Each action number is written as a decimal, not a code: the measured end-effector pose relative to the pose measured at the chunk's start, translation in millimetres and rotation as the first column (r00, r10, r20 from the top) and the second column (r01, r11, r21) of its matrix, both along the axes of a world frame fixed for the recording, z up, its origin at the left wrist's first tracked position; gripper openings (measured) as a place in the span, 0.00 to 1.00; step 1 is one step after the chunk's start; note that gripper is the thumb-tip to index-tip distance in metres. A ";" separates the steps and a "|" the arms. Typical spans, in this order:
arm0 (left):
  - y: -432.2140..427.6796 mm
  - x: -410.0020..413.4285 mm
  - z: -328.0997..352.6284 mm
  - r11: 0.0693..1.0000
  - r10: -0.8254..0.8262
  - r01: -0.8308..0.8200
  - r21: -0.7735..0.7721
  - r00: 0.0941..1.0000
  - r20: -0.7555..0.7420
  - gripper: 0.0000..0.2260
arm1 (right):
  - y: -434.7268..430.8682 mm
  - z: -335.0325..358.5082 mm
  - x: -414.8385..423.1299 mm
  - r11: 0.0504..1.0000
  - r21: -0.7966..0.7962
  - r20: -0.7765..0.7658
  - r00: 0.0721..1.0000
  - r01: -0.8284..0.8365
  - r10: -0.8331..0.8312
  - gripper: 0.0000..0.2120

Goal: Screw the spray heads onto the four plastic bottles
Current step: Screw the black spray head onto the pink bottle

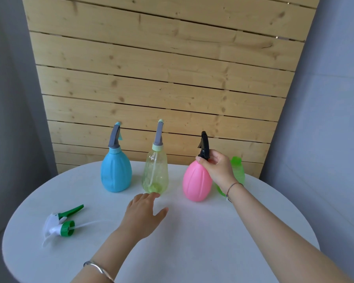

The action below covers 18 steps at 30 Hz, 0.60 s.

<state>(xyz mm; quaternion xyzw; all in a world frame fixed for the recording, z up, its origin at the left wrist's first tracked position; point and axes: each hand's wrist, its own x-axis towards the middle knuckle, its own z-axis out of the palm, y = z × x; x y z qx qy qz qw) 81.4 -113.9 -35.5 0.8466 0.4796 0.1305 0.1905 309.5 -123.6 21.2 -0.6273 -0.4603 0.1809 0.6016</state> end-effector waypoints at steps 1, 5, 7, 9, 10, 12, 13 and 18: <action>0.1 0.4 -0.2 1.000 -0.001 0.001 0.004 1.000 0.011 0.25 | 0.7 -1.9 -0.3 1.000 -0.002 -0.002 1.000 -0.002 0.002 0.07; 0.9 1.3 -0.1 1.000 -0.001 0.000 0.021 0.999 0.044 0.25 | 2.7 -7.0 -0.9 1.000 0.016 -0.014 1.000 -0.005 0.006 0.06; 1.0 1.5 0.0 1.000 -0.001 0.000 0.023 0.999 0.052 0.25 | 3.6 -7.4 -1.5 1.000 0.029 -0.023 1.000 -0.002 0.002 0.06; 0.6 1.6 -0.4 1.000 -0.003 0.002 0.022 0.999 0.054 0.25 | 4.9 -7.6 -1.5 0.999 0.030 -0.026 1.000 0.011 -0.010 0.06; 0.6 1.6 -0.5 1.000 -0.005 0.004 0.021 0.998 0.055 0.25 | 5.6 -7.5 -1.6 0.999 0.029 -0.024 1.000 0.019 -0.018 0.05; 0.6 1.9 -0.4 1.000 -0.008 0.007 0.020 0.998 0.059 0.25 | 6.9 -7.4 -1.6 0.999 0.030 -0.015 0.999 0.030 -0.029 0.05; 0.7 2.1 0.0 1.000 -0.008 0.007 0.021 0.998 0.062 0.25 | 7.5 -7.5 -1.8 0.999 0.034 -0.011 0.999 0.031 -0.031 0.06; 0.8 1.4 0.3 1.000 -0.010 0.008 0.020 0.998 0.061 0.25 | 7.7 -8.7 -0.2 0.999 0.046 0.005 1.000 0.028 -0.028 0.06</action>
